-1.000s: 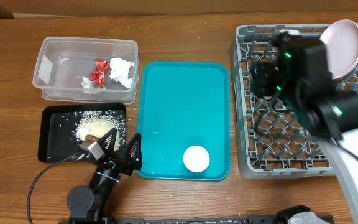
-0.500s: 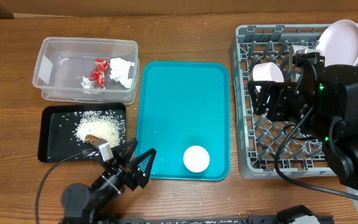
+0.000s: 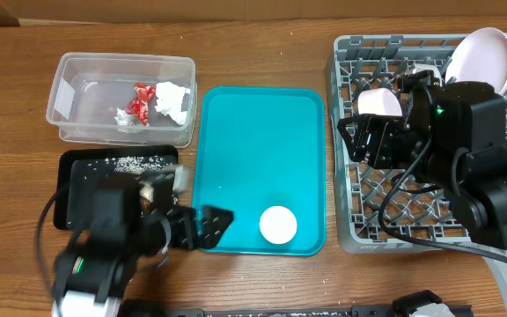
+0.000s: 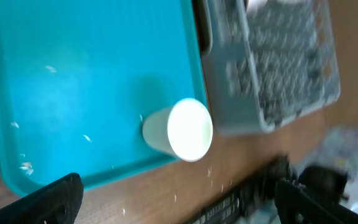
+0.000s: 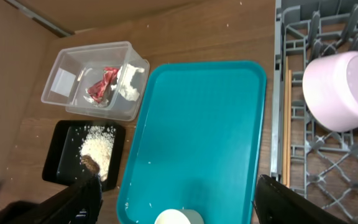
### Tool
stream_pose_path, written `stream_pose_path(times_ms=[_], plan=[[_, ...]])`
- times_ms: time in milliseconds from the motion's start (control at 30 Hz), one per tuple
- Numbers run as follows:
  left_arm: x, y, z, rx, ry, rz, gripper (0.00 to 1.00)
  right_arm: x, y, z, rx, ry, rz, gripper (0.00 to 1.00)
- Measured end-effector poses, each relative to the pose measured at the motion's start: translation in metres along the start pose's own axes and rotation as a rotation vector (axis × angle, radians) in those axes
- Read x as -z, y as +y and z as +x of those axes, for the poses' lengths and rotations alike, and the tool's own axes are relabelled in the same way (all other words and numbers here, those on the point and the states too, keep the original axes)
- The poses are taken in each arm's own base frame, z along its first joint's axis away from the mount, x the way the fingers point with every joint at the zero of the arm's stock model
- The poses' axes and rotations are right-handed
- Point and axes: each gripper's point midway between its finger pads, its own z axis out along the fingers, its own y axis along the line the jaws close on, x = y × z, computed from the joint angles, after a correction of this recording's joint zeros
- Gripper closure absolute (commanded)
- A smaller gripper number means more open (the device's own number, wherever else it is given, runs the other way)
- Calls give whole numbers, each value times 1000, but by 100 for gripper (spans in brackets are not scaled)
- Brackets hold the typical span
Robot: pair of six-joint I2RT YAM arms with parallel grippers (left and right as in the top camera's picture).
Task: Sort waste into correct bins and load items into the dishwasher
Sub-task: 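Move the left gripper to the white cup and grasp it, then lift the white cup with the left gripper toward the right gripper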
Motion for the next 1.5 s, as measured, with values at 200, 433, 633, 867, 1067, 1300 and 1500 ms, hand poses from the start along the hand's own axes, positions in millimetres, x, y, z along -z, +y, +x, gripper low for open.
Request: stream_pose_path(times_ms=[200, 433, 633, 867, 1067, 1300, 1500], plan=[[-57, -25, 16, -131, 303, -29, 0, -7, -3, 5, -22, 35, 12, 19], [-124, -12, 29, -225, 427, -140, 0, -8, -6, 9, -28, 56, 22, 19], [-152, 8, 26, -223, 438, -199, 0, -8, -6, 10, -29, 59, 23, 20], [-160, 22, 17, -240, 402, -273, 5, -8, -6, 10, -29, 60, 23, 20], [-157, 26, 22, -231, 426, -294, 60, -7, -8, 15, -35, 80, 32, 20], [-161, 34, 17, -245, 405, -332, 96, -7, -8, 16, -36, 82, 32, 20], [-166, 35, 19, -236, 418, -335, 96, -7, -8, 16, -36, 83, 33, 21]])
